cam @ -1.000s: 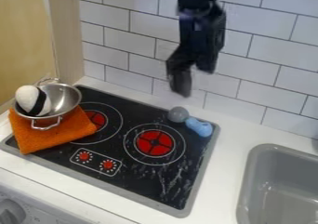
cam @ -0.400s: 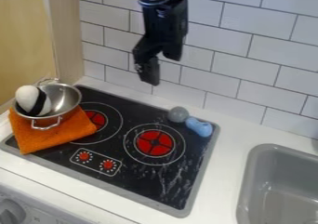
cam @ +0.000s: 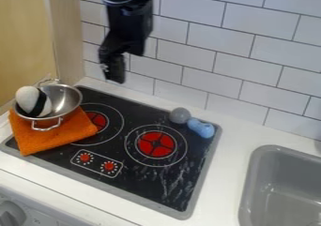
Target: Put the rice ball to the upper left side of the stove
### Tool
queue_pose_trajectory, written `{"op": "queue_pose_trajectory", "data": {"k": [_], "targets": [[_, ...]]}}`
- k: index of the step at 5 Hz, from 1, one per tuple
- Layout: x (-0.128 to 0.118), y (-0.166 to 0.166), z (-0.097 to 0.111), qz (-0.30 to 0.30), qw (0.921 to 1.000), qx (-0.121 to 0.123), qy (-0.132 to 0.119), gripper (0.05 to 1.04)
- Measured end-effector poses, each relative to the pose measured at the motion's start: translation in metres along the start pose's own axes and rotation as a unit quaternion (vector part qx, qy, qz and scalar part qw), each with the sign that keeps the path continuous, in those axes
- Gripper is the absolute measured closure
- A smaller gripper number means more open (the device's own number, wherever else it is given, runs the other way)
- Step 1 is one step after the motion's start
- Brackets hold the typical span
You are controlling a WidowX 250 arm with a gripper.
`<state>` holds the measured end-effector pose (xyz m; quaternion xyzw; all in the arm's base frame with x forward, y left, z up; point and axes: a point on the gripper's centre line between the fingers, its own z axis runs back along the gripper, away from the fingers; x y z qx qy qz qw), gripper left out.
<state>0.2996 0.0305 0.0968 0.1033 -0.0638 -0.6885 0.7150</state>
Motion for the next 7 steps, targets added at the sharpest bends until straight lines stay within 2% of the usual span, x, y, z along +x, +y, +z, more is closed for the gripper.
{"op": "queue_pose_trajectory", "data": {"k": [1, 2, 3, 4, 5, 7], "targets": [[-0.022, -0.004, -0.001, 0.038, 0.9988, 0.002, 0.032, 0.085], [-0.039, -0.012, -0.007, 0.071, 0.9966, -0.002, 0.042, 0.085], [-0.062, -0.016, -0.009, 0.116, 0.9920, 0.001, 0.050, 0.085], [-0.080, -0.023, -0.013, 0.150, 0.9867, -0.007, 0.061, 0.085], [-0.093, -0.030, -0.022, 0.181, 0.9812, -0.015, 0.065, 0.085], [-0.098, -0.043, -0.049, 0.197, 0.9763, -0.046, 0.077, 0.085]]}}
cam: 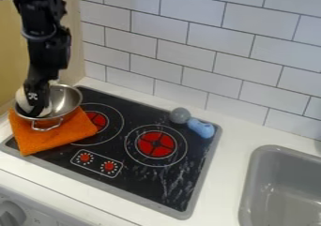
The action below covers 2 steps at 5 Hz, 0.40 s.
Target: Put the rice ball to the upper left side of the stove
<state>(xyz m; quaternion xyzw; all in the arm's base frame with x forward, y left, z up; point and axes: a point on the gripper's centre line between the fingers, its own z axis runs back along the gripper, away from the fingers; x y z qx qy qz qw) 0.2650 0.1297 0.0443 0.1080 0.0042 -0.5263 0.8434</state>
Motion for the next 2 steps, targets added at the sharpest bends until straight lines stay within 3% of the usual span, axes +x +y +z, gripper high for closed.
{"op": "queue_pose_trajectory", "data": {"k": [2], "targets": [[-0.0042, -0.0050, -0.0159, 0.008, 0.9997, -0.022, 0.013, 0.140]]}}
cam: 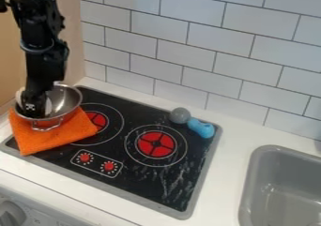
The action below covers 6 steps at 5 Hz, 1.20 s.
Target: Put the rice ball to the upper left side of the stove
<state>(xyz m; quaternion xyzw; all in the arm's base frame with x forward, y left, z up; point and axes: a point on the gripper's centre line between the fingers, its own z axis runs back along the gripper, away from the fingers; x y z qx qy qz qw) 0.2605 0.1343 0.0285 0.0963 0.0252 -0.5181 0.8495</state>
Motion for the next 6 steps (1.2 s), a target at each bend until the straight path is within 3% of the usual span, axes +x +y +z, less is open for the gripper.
{"op": "queue_pose_trajectory", "data": {"k": [1, 2, 4, 6], "targets": [[-0.002, 0.001, 0.000, -0.002, 1.0000, 0.002, 0.006, 0.432], [-0.003, 0.000, -0.001, -0.003, 1.0000, -0.001, 0.009, 0.593], [-0.001, -0.001, -0.001, -0.009, 0.9999, -0.004, 0.007, 0.638], [0.016, 0.009, 0.009, -0.039, 0.9992, 0.011, -0.001, 0.639]]}}
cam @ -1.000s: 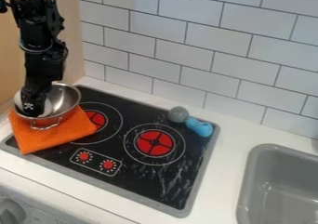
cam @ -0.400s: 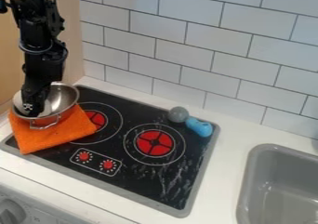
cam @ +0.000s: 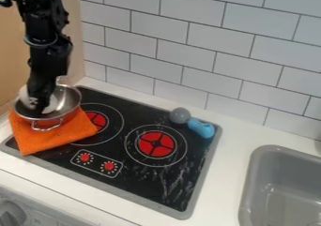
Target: Put the rice ball to the upper left side of the stove
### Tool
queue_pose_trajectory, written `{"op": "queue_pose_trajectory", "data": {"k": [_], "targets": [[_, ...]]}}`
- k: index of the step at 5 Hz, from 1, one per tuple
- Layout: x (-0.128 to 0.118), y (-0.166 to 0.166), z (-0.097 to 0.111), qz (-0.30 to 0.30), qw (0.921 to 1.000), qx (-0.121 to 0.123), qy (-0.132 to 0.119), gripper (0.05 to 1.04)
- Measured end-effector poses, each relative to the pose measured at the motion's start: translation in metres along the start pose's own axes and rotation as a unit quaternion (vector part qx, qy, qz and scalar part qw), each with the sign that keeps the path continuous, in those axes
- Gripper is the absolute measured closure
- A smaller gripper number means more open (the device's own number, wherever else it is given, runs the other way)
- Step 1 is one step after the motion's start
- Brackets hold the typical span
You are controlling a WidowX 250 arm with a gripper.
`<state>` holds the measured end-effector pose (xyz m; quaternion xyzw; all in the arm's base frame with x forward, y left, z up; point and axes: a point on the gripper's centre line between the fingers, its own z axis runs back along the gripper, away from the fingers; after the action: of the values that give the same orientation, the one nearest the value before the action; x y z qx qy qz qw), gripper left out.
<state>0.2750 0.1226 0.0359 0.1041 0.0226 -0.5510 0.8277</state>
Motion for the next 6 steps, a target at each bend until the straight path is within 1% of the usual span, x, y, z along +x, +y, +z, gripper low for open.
{"op": "queue_pose_trajectory", "data": {"k": [1, 2, 3, 4, 5, 6], "targets": [[0.019, 0.006, 0.016, -0.031, 0.9991, 0.026, -0.008, 0.639], [0.053, 0.012, 0.037, -0.082, 0.9947, 0.059, -0.022, 0.639], [0.094, 0.009, 0.050, -0.141, 0.9862, 0.077, -0.039, 0.639], [0.133, 0.007, 0.067, -0.196, 0.9736, 0.101, -0.058, 0.639], [0.159, -0.001, 0.068, -0.236, 0.9640, 0.101, -0.070, 0.639], [0.179, -0.012, 0.062, -0.277, 0.9526, 0.094, -0.083, 0.639]]}}
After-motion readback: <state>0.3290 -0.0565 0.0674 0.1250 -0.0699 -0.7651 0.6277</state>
